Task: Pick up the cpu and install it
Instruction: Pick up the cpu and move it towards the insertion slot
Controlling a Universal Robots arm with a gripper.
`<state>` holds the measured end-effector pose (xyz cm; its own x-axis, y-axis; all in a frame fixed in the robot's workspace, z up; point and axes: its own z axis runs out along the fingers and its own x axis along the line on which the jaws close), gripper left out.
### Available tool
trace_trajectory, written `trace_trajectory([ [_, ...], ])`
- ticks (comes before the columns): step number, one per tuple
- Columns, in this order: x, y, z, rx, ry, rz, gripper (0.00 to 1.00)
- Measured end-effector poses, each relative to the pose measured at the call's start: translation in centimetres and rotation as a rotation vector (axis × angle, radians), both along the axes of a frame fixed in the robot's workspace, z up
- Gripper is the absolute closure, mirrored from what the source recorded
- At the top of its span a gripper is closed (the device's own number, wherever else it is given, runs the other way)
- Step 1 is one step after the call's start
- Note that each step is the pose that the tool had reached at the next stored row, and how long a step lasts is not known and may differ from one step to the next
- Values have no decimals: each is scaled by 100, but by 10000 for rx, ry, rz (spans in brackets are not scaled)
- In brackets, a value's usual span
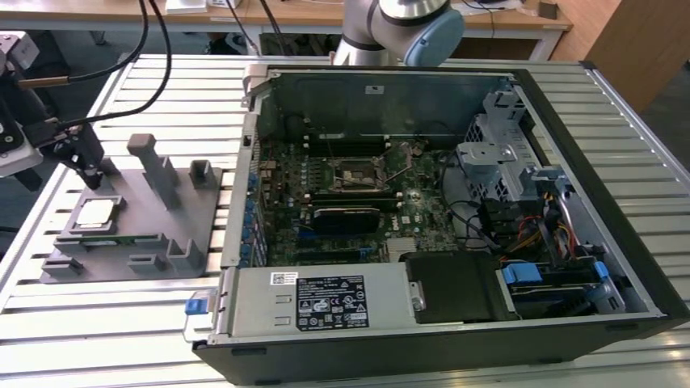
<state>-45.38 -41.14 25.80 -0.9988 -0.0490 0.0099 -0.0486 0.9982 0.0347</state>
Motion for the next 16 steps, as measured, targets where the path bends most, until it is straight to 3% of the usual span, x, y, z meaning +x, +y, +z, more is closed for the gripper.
trace_trajectory([
  [10, 0, 0, -62, 8, -1, 0, 24],
  [16, 0, 0, -164, 8, 0, 0, 24],
])
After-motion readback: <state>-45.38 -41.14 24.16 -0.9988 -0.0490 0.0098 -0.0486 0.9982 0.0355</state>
